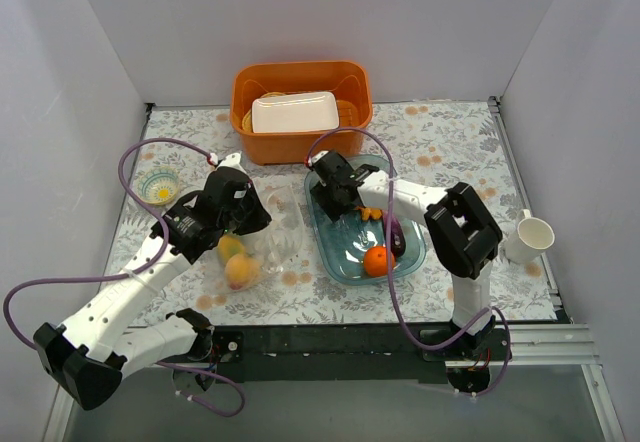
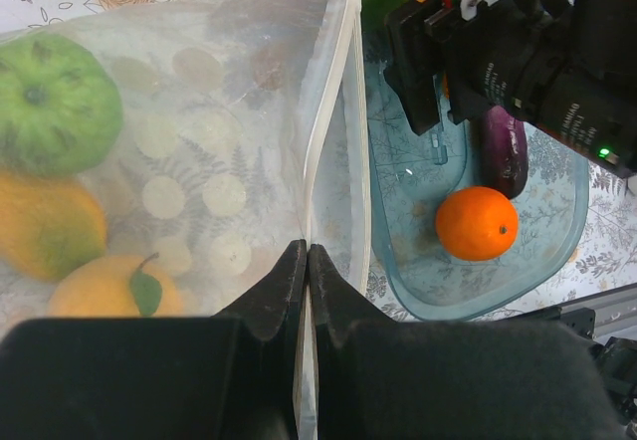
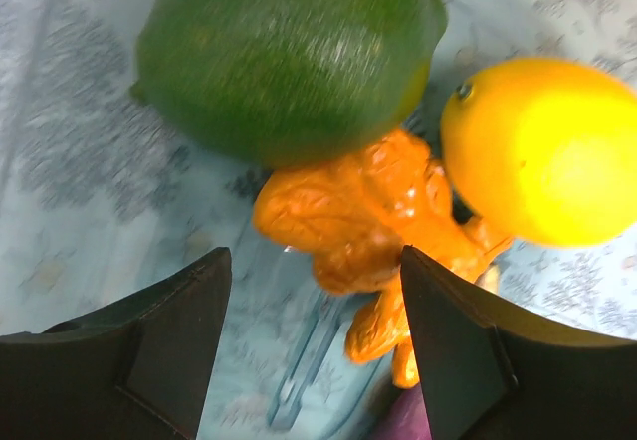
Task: Place the food in the zip-top bag and seal the zipper
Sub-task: Pick up the fake vegetable from the bin.
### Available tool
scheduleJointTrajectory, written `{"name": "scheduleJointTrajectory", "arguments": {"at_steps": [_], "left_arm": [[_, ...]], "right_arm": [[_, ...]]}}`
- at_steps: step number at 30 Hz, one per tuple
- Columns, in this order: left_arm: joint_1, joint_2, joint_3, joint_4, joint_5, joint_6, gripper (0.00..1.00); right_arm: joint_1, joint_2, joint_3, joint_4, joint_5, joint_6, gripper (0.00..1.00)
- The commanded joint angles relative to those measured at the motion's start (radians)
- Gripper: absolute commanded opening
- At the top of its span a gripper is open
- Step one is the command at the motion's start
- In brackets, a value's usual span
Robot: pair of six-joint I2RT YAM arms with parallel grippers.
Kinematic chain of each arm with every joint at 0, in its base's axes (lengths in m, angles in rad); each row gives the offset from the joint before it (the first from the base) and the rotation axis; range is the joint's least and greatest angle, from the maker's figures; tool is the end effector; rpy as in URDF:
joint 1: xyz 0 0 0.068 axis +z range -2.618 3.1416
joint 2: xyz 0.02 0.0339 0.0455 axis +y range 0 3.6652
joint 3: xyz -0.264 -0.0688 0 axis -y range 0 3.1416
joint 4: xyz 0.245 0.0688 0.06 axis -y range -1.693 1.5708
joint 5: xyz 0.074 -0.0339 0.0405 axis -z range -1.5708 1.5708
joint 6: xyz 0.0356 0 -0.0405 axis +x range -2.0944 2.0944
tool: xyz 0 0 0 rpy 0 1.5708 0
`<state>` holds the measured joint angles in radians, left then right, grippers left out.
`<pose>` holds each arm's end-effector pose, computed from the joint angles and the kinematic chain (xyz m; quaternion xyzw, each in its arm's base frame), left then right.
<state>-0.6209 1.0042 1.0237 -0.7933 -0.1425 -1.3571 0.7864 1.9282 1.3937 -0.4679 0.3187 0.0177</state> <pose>0.1658 -0.1124 0.3247 -0.3566 0.8478 -0.2873 0.2675 0.2988 0.2836 0.1968 -0.3141 0.8953 -0.0318 0.3144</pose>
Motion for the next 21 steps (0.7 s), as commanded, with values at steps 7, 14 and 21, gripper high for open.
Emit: {"name": "scheduleJointTrajectory", "arguments": {"at_steps": [7, 14, 21], "left_arm": [[0.006, -0.053, -0.010, -0.017, -0.028, -0.002, 0.00], [0.006, -0.044, -0.004, -0.021, -0.035, 0.004, 0.00], [0.006, -0.044, -0.007, -0.021, -0.039, 0.001, 0.00]], "right_arm": [[0.005, 0.069, 0.008, 0.094, 0.184, -0.082, 0.71], [0.016, 0.052, -0.025, 0.127, 0.184, -0.096, 0.42], [0.039, -0.029, -0.045, 0.132, 0.183, -0.090, 0.18]]}}
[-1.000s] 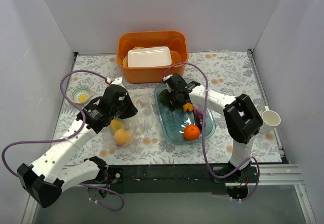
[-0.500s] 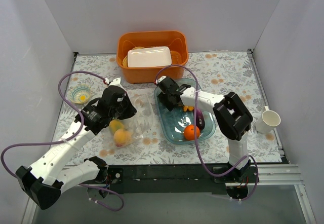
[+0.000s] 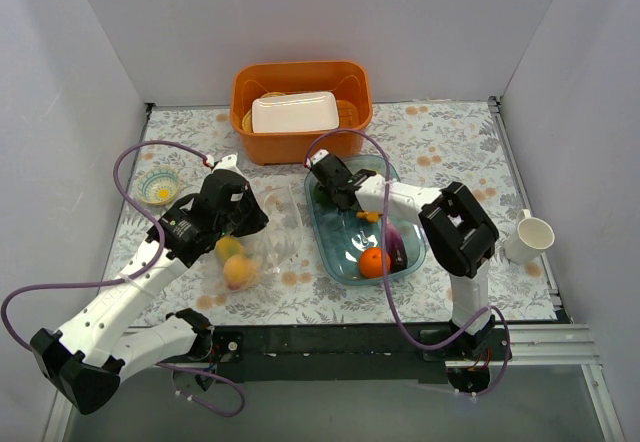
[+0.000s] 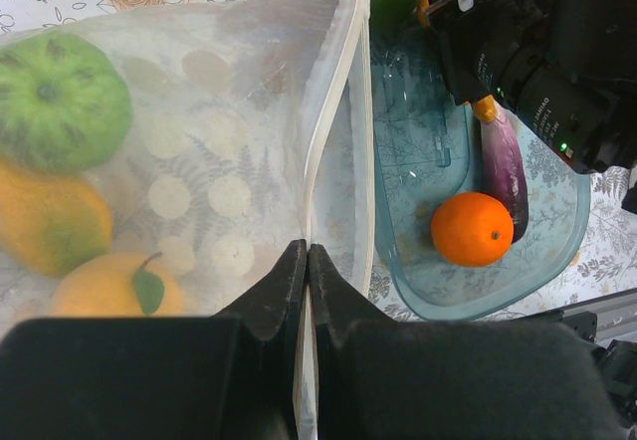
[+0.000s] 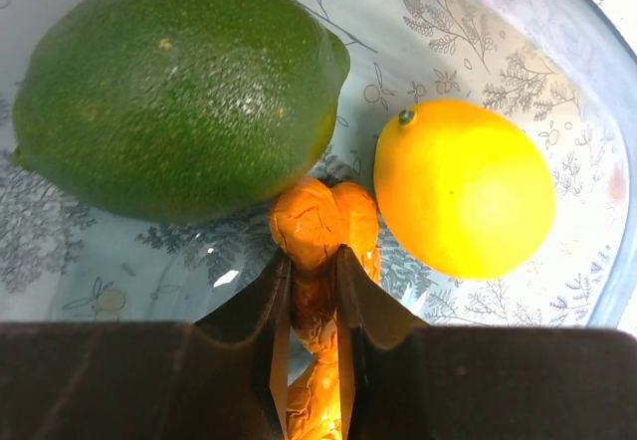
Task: Place the food in the zip-top bag and seal the zipper
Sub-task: Pick up the fake vegetable from the bin.
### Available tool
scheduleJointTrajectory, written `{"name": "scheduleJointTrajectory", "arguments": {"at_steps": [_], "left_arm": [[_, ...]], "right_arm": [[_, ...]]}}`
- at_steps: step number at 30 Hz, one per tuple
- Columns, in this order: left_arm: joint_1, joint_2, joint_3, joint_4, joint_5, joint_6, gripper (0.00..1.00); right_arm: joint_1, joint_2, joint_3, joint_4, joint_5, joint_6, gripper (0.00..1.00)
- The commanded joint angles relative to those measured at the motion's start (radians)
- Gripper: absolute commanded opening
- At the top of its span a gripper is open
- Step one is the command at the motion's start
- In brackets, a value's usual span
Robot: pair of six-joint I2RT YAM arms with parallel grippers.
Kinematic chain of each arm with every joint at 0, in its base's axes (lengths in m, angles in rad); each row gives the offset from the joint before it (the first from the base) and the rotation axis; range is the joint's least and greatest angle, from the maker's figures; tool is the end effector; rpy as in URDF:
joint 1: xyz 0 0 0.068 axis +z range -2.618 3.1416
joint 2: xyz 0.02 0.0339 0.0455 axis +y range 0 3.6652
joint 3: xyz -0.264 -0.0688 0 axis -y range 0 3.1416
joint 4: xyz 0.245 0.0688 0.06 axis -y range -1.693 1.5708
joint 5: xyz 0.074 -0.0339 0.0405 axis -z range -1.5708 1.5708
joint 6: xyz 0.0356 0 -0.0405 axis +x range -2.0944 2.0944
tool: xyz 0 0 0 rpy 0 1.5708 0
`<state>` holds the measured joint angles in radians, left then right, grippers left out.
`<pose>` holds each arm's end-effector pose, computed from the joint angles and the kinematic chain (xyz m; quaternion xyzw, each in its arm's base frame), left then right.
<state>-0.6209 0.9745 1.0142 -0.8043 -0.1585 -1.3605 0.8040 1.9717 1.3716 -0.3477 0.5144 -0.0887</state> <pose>0.1602 -0.1077 0.3261 -0.3604 0.8438 -0.2872 0.2752 0.3043 0.2906 0.1825 -0.3271 0.8640 -0.1230 0.3624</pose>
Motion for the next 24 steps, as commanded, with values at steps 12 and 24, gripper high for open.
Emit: {"name": "scheduleJointTrajectory", "arguments": {"at_steps": [12, 24], "left_arm": [[0.006, 0.018, 0.027, -0.004, -0.016, 0.012, 0.00], [0.006, 0.020, 0.030, -0.007, -0.021, 0.009, 0.00]], "right_arm": [[0.026, -0.278, -0.023, -0.048, -0.077, 0.138, 0.18], [0.026, -0.555, -0.143, 0.076, -0.319, 0.450, 0.17]]}}
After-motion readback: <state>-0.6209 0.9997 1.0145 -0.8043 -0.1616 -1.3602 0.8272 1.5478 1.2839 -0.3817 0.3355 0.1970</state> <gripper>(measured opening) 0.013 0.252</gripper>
